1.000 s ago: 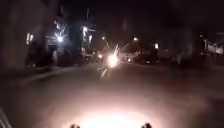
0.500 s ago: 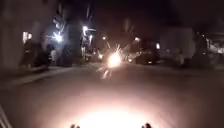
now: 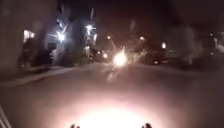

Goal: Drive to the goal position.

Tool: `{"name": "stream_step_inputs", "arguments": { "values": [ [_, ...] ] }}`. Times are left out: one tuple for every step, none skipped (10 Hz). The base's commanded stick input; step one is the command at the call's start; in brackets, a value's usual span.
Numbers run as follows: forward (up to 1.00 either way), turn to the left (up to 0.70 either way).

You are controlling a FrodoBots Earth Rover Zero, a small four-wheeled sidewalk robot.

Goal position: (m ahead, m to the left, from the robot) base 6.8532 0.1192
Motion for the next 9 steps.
{"name": "stream_step_inputs", "arguments": {
  "values": [
    [0.70, 0.00],
    [0.70, 0.00],
    [0.70, 0.00],
    [0.70, 0.00],
    [0.70, 0.00],
    [0.70, 0.00],
    [0.70, 0.00],
    [0.70, 0.00],
    [0.70, 0.00]
  ]
}}
